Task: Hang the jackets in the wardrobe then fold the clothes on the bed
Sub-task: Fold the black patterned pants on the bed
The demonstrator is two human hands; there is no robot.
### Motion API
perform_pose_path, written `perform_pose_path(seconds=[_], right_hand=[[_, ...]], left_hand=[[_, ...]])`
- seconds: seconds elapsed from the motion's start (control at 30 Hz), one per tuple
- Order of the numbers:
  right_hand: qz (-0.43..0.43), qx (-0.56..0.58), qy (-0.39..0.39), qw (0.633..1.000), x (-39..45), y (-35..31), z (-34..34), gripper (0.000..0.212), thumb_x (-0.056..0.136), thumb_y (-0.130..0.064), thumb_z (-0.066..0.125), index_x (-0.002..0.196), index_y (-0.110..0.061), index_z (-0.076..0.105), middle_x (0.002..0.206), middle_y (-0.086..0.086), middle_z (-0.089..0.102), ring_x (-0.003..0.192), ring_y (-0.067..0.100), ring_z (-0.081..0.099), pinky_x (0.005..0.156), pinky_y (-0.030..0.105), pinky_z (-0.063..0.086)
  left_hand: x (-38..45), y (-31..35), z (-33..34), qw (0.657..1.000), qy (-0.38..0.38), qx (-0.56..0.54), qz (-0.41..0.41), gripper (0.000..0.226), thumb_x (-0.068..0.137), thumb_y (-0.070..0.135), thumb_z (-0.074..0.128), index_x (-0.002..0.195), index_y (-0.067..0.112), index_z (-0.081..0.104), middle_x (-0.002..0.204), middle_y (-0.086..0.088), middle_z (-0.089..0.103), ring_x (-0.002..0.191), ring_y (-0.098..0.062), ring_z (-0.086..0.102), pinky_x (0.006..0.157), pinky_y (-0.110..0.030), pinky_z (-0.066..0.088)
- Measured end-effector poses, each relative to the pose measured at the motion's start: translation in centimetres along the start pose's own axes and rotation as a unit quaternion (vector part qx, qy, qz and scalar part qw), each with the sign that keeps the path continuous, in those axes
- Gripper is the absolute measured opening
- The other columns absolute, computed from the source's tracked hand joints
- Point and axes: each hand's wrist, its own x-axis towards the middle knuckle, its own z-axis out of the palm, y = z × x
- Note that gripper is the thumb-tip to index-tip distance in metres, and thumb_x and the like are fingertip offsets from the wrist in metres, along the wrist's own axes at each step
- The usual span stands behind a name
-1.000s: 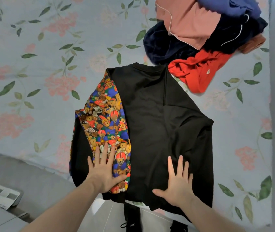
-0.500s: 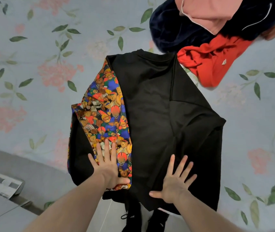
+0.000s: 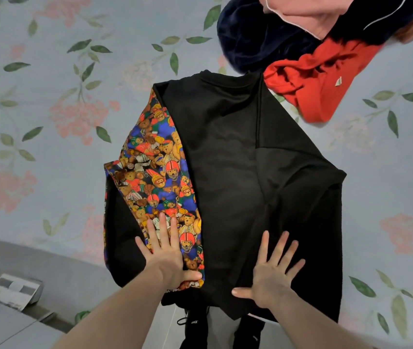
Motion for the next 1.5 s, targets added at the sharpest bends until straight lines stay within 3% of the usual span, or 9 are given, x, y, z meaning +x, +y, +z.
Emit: perform_pose_path(seconds=[0.33,0.47,0.57,0.77,0.87,1.07,1.23,1.33,1.5], right_hand=[[-0.052,0.017,0.070,0.996,-1.2,1.1,0.7,0.166,0.056,-0.083,0.077,0.136,-0.021,-0.055,0.137,0.022,-0.063,0.139,0.052,-0.042,0.118,0.069,-0.007],[-0.087,0.043,0.140,0.985,-2.7,2.3,1.2,0.152,0.063,-0.078,0.077,0.152,-0.031,-0.037,0.158,0.013,-0.044,0.151,0.041,-0.028,0.123,0.061,0.002],[-0.118,0.085,0.212,0.966,-4.6,2.6,2.1,0.126,0.074,-0.064,0.079,0.163,-0.030,-0.005,0.170,0.010,-0.012,0.157,0.035,-0.006,0.126,0.053,0.012],[-0.149,0.200,0.258,0.933,-8.1,1.9,5.3,0.087,0.085,-0.030,0.079,0.158,-0.028,0.033,0.164,0.001,0.023,0.150,0.027,0.027,0.119,0.042,0.035],[-0.152,0.235,0.255,0.926,-8.8,1.2,6.1,0.078,0.086,-0.021,0.075,0.155,-0.028,0.038,0.159,-0.003,0.028,0.144,0.024,0.032,0.114,0.037,0.039],[-0.152,0.250,0.249,0.923,-9.2,1.4,6.3,0.065,0.087,-0.016,0.072,0.147,-0.025,0.049,0.151,-0.004,0.037,0.135,0.020,0.040,0.104,0.032,0.045],[-0.152,0.272,0.260,0.914,-9.0,3.4,5.7,0.059,0.082,-0.010,0.074,0.137,-0.024,0.057,0.141,-0.002,0.044,0.124,0.022,0.049,0.095,0.032,0.048],[-0.151,0.278,0.271,0.909,-8.8,4.9,5.2,0.056,0.082,-0.009,0.073,0.134,-0.024,0.057,0.138,-0.003,0.046,0.118,0.022,0.051,0.090,0.031,0.048],[-0.169,0.272,0.270,0.908,-8.8,6.5,5.0,0.055,0.084,-0.009,0.072,0.134,-0.025,0.056,0.137,-0.008,0.045,0.117,0.016,0.053,0.088,0.029,0.049]], left_hand=[[-1.1,-2.1,0.2,0.993,0.052,-0.040,0.099,0.156,0.060,0.097,0.056,0.140,0.018,-0.052,0.147,-0.010,-0.058,0.140,-0.045,-0.043,0.117,-0.071,-0.010],[-3.6,-6.0,0.1,0.928,0.214,-0.254,0.168,0.123,0.069,0.089,0.060,0.162,0.029,0.008,0.170,0.002,0.002,0.156,-0.026,0.006,0.124,-0.055,0.014],[-5.5,-9.5,0.9,0.854,0.351,-0.381,0.050,0.092,0.075,0.056,0.083,0.148,0.018,0.042,0.150,-0.006,0.038,0.140,-0.024,0.034,0.115,-0.045,0.032],[-4.8,-14.7,4.2,0.829,0.141,-0.538,-0.061,0.056,0.071,0.037,0.089,0.109,0.022,0.050,0.120,0.001,0.046,0.113,-0.025,0.053,0.101,-0.045,0.049],[-4.3,-14.9,4.3,0.826,0.136,-0.544,-0.061,0.057,0.076,0.023,0.089,0.116,0.012,0.050,0.116,-0.003,0.052,0.102,-0.026,0.058,0.084,-0.037,0.051],[-5.2,-14.9,4.4,0.850,0.110,-0.513,-0.037,0.024,0.090,0.016,0.077,0.077,0.000,0.065,0.075,-0.004,0.065,0.083,-0.022,0.066,0.070,-0.025,0.044],[-6.7,-13.8,5.9,0.832,0.070,-0.545,-0.068,0.020,0.096,0.019,0.069,0.101,0.007,0.053,0.103,-0.009,0.061,0.098,-0.028,0.058,0.082,-0.035,0.044],[-7.0,-12.9,6.3,0.794,0.054,-0.596,-0.106,0.066,0.091,0.028,0.077,0.139,0.010,0.036,0.127,0.001,0.045,0.121,-0.028,0.052,0.100,-0.040,0.044],[-6.2,-10.6,5.9,0.746,0.066,-0.653,-0.112,0.039,0.097,0.023,0.071,0.128,0.010,0.053,0.113,-0.006,0.065,0.099,-0.025,0.065,0.084,-0.037,0.049]])
